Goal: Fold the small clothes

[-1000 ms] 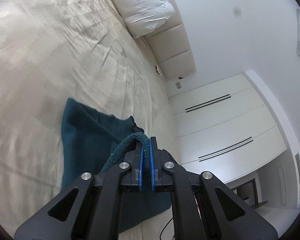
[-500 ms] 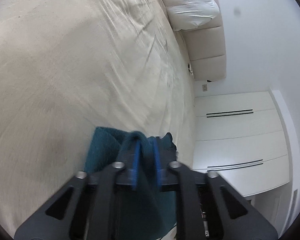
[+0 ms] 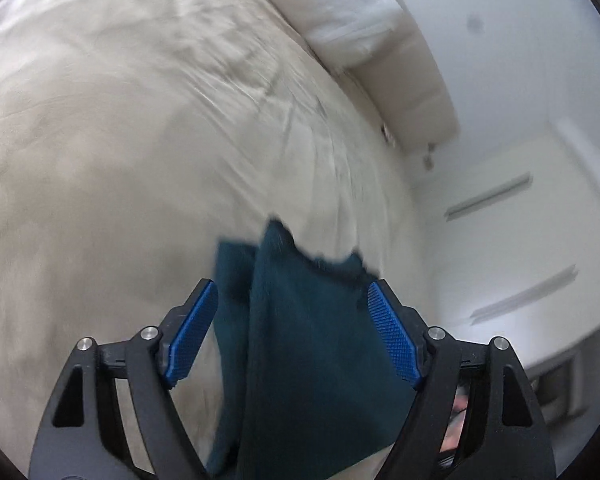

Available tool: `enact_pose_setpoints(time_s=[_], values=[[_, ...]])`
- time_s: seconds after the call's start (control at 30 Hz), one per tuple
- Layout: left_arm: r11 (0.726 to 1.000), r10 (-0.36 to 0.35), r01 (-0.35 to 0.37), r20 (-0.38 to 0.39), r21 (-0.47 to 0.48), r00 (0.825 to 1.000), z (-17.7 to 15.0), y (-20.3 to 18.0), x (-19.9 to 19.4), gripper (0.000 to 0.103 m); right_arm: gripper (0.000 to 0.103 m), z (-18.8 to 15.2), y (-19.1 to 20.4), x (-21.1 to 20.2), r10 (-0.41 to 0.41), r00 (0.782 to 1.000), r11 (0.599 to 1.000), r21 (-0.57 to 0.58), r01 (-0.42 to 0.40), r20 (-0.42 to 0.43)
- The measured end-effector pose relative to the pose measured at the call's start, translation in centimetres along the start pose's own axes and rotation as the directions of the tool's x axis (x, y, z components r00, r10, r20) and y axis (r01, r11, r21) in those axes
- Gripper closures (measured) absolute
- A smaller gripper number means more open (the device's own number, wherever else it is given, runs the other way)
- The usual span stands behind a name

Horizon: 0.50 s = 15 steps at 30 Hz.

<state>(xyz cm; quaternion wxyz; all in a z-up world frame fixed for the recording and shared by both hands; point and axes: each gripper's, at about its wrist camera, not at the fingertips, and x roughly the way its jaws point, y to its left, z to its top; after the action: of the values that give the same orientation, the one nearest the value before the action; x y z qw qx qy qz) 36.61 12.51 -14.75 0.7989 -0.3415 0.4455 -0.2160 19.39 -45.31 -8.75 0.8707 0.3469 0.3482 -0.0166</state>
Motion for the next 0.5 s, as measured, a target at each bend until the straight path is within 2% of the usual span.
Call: enact_pose_setpoints(time_s=[0.07, 0.13, 0.2, 0.27, 0.37, 0.4, 0.47, 0.5], values=[[0.992, 0.072, -0.069, -0.027, 0.102, 0.997, -2.1, -1.8, 0.9, 0.026, 0.028, -1.3, 1.2, -1.1, -0.043, 0.999, 0.996, -0.082, 0.043, 0.004], [0.979, 0.106, -0.106, 0.005, 0.175, 0.994, -3.9, -3.3, 1.3, 0.026, 0.028, -2.7, 1.9, -2.4, -0.062, 0.998, 0.989, -0.135, 0.065, 0.026], [0.964, 0.097, -0.104, 0.043, 0.245, 0.994, -5.0, -4.8, 1.5, 0.026, 0.029, -4.3, 2.5, -3.3, -0.022, 0.999, 0.987, -0.156, 0.025, 0.025], [0.944, 0.082, -0.092, 0.047, 0.317, 0.996, -5.9, -6.4, 2.0, 0.026, 0.029, -5.6, 3.2, -3.6, 0.020, 1.000, 0.983, -0.182, -0.018, 0.007], [0.891, 0.167, -0.171, 0.048, 0.420, 0.985, -7.0, -7.9, 4.6, 0.026, 0.029, -6.8, 4.0, -2.5, 0.051, 0.998, 0.972, -0.227, -0.060, -0.045], [0.880, 0.211, -0.210, 0.046, 0.426, 0.976, -7.2, -7.6, 5.4, 0.026, 0.029, -7.0, 3.8, -1.8, 0.055, 0.996, 0.975, -0.212, -0.068, -0.065], [0.894, 0.250, -0.228, -0.008, 0.385, 0.968, -7.4, -6.0, 7.0, 0.027, 0.029, -7.2, 2.7, -0.3, 0.041, 0.994, 0.984, -0.171, -0.058, -0.101], [0.899, 0.257, -0.230, -0.024, 0.373, 0.966, -7.5, -5.0, 7.5, 0.029, 0.032, -7.3, 1.8, 0.4, -0.005, 0.995, 0.987, -0.161, -0.012, -0.101]])
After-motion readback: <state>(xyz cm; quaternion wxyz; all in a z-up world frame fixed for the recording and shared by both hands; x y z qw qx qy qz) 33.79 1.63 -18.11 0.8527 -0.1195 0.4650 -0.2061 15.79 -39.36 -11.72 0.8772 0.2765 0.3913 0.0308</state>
